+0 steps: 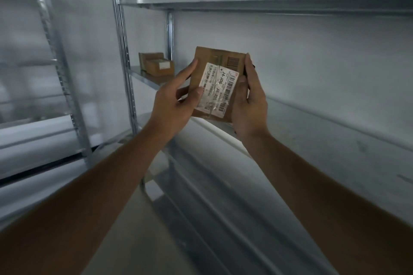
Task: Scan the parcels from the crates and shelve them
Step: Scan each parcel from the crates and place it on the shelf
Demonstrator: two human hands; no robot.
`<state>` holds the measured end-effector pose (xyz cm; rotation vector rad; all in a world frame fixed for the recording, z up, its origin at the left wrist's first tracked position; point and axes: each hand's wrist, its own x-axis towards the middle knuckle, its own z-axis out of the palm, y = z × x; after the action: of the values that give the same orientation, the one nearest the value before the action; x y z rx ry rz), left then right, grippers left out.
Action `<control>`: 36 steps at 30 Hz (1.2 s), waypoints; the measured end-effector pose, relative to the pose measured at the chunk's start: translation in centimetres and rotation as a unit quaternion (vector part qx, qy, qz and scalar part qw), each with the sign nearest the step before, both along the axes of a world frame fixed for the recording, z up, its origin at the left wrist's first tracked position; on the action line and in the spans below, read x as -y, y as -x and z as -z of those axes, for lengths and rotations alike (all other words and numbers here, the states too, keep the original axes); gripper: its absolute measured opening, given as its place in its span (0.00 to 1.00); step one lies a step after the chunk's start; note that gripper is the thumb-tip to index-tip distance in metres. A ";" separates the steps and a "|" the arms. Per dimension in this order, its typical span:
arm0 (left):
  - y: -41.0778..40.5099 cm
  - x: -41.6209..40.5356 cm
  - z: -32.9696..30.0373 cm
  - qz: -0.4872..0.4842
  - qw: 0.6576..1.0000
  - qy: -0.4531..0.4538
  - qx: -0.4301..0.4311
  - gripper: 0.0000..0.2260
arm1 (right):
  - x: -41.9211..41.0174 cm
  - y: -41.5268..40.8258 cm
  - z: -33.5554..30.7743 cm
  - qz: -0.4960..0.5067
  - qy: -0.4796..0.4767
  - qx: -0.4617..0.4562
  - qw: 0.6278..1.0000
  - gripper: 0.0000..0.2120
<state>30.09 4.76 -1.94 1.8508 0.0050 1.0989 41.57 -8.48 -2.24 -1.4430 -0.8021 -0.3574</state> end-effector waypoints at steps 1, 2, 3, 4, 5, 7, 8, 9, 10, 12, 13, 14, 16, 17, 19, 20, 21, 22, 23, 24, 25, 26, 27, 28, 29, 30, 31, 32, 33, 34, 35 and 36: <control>-0.4 -2.0 0.1 0.002 1.000 0.002 -0.002 0.28 | -1.9 -0.3 -0.1 -0.001 0.000 -0.002 1.000 0.23; -0.8 -4.0 0.1 0.006 1.000 0.005 -0.005 0.28 | -3.9 -0.7 -0.1 0.000 0.001 -0.007 1.000 0.23; -1.2 -6.1 0.1 0.010 1.000 0.004 -0.007 0.28 | -6.0 -1.0 -0.2 0.002 0.000 -0.012 1.000 0.23; -1.6 -8.1 0.2 0.017 1.000 0.000 -0.006 0.29 | -8.0 -1.3 -0.2 0.006 -0.003 -0.014 1.000 0.23; -2.0 -10.0 0.1 0.025 1.000 -0.005 -0.006 0.29 | -9.9 -1.5 -0.2 0.012 -0.006 -0.015 1.000 0.23; -2.8 -14.1 -0.1 0.042 0.999 -0.013 -0.008 0.29 | -13.8 -2.0 -0.4 0.029 -0.006 -0.022 0.999 0.23; -3.2 -16.2 -0.3 0.048 0.999 -0.018 -0.010 0.30 | -15.7 -2.2 -0.6 0.034 -0.005 -0.027 0.999 0.23; -3.6 -18.3 -0.5 0.055 0.998 -0.021 -0.012 0.30 | -17.4 -2.4 -0.8 0.040 -0.003 -0.030 0.999 0.23; -4.1 -20.2 -0.7 0.064 0.998 -0.024 -0.016 0.30 | -19.1 -2.6 -1.0 0.047 0.000 -0.031 0.998 0.23; -5.0 -23.7 -1.1 0.084 0.996 -0.028 -0.023 0.30 | -22.2 -3.1 -1.4 0.065 0.010 -0.030 0.997 0.23; -5.5 -25.2 -1.2 0.094 0.995 -0.026 -0.026 0.30 | -23.5 -3.3 -1.6 0.072 0.014 -0.030 0.997 0.23; -6.0 -26.7 -1.4 0.101 0.994 -0.023 -0.030 0.30 | -24.8 -3.7 -1.8 0.080 0.017 -0.032 0.996 0.23; -7.1 -29.3 -1.6 0.108 0.993 -0.018 -0.038 0.31 | -27.3 -4.6 -2.0 0.089 0.022 -0.039 0.995 0.23; -7.8 -30.6 -1.5 0.112 0.993 -0.018 -0.042 0.31 | -28.5 -5.1 -2.1 0.096 0.025 -0.042 0.994 0.23; -9.2 -32.9 -1.4 0.119 0.992 -0.022 -0.048 0.31 | -30.6 -6.3 -2.0 0.109 0.031 -0.044 0.993 0.23; -10.1 -34.0 -1.3 0.120 0.991 -0.022 -0.052 0.32 | -31.6 -7.0 -1.9 0.114 0.032 -0.045 0.992 0.23; -11.0 -35.1 -1.1 0.118 0.991 -0.021 -0.054 0.32 | -32.5 -7.7 -1.8 0.116 0.033 -0.048 0.992 0.23; -11.5 -35.6 -1.0 0.115 0.991 -0.020 -0.058 0.31 | -32.9 -8.2 -1.7 0.118 0.036 -0.051 0.991 0.23; -12.7 -36.8 -0.7 0.115 0.991 -0.019 -0.059 0.31 | -34.0 -9.1 -1.6 0.124 0.041 -0.053 0.990 0.23; -14.0 -38.1 -0.4 0.113 0.992 -0.021 -0.062 0.31 | -35.2 -10.4 -1.2 0.130 0.044 -0.052 0.989 0.23; -14.9 -38.8 -0.2 0.112 0.991 -0.026 -0.062 0.32 | -35.7 -11.0 -1.1 0.131 0.049 -0.051 0.989 0.23; -15.9 -39.7 -0.1 0.112 0.991 -0.033 -0.067 0.32 | -36.4 -11.9 -0.8 0.133 0.049 -0.056 0.988 0.23; -17.3 -40.7 0.0 0.112 0.990 -0.039 -0.077 0.32 | -37.3 -12.9 -0.5 0.139 0.050 -0.064 0.987 0.23; -18.5 -41.6 -0.1 0.113 0.988 -0.044 -0.090 0.32 | -38.1 -14.1 -0.4 0.147 0.051 -0.071 0.985 0.23; -19.7 -42.5 -0.3 0.115 0.987 -0.045 -0.102 0.32 | -39.0 -15.0 -0.5 0.152 0.054 -0.076 0.984 0.23; -20.8 -43.5 -0.5 0.113 0.986 -0.047 -0.111 0.32 | -39.8 -16.0 -0.6 0.156 0.061 -0.078 0.983 0.23; -22.0 -44.5 -0.7 0.111 0.985 -0.050 -0.119 0.32 | -40.8 -17.0 -0.8 0.157 0.068 -0.081 0.982 0.23; -23.0 -45.5 -1.0 0.110 0.984 -0.052 -0.129 0.32 | -41.7 -18.0 -1.0 0.158 0.075 -0.085 0.981 0.23; -24.0 -46.5 -1.3 0.111 0.982 -0.050 -0.141 0.32 | -42.6 -18.8 -1.1 0.156 0.079 -0.093 0.980 0.23; -24.9 -47.5 -1.5 0.116 0.980 -0.047 -0.153 0.32 | -43.4 -19.6 -1.1 0.155 0.082 -0.101 0.979 0.23; -25.6 -48.3 -1.7 0.122 0.978 -0.045 -0.165 0.32 | -44.3 -20.2 -1.1 0.154 0.084 -0.110 0.978 0.23; -26.3 -49.2 -1.9 0.128 0.975 -0.047 -0.175 0.32 | -45.1 -20.9 -1.0 0.155 0.086 -0.119 0.977 0.24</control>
<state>56.37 53.93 -0.07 2.0443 -0.0808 0.5956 62.44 36.59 -1.24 -1.7428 -0.4210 -0.3482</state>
